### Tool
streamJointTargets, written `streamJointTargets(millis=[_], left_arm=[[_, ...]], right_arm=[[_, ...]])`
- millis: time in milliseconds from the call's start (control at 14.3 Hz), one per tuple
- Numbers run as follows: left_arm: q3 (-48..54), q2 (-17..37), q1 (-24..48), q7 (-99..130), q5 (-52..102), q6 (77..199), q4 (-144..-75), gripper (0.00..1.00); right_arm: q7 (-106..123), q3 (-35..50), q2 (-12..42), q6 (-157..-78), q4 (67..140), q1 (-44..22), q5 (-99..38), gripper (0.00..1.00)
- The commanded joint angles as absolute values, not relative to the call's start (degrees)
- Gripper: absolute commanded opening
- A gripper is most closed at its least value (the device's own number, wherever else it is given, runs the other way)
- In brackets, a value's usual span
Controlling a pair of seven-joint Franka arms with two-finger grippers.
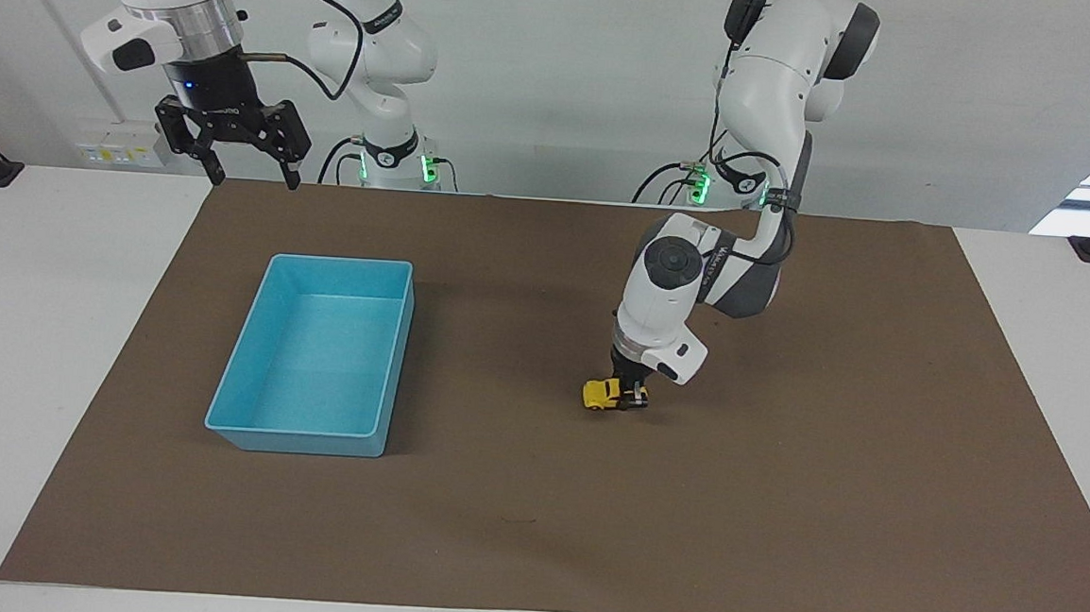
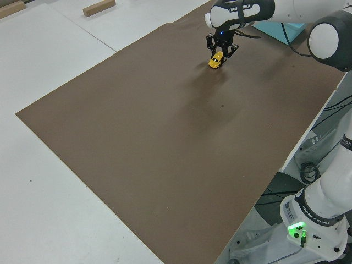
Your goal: Wind up and store yellow beetle car
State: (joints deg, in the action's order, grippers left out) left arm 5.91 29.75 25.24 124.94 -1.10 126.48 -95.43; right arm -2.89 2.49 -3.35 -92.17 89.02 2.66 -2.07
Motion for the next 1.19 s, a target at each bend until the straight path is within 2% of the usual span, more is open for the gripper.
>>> streamJointTargets(millis=[0, 1122], left_arm=[[5.2, 29.4, 25.2, 125.6, -2.4, 127.3, -97.5, 0.00], [5.1, 29.0, 15.9, 117.3, -4.5, 127.7, -100.9, 0.00]], right_arm=[[-3.9, 2.9, -3.9, -91.8, 89.2, 3.2, -1.8, 1.00], [-3.8, 2.9, -3.9, -91.3, 89.2, 3.2, -1.8, 1.00]])
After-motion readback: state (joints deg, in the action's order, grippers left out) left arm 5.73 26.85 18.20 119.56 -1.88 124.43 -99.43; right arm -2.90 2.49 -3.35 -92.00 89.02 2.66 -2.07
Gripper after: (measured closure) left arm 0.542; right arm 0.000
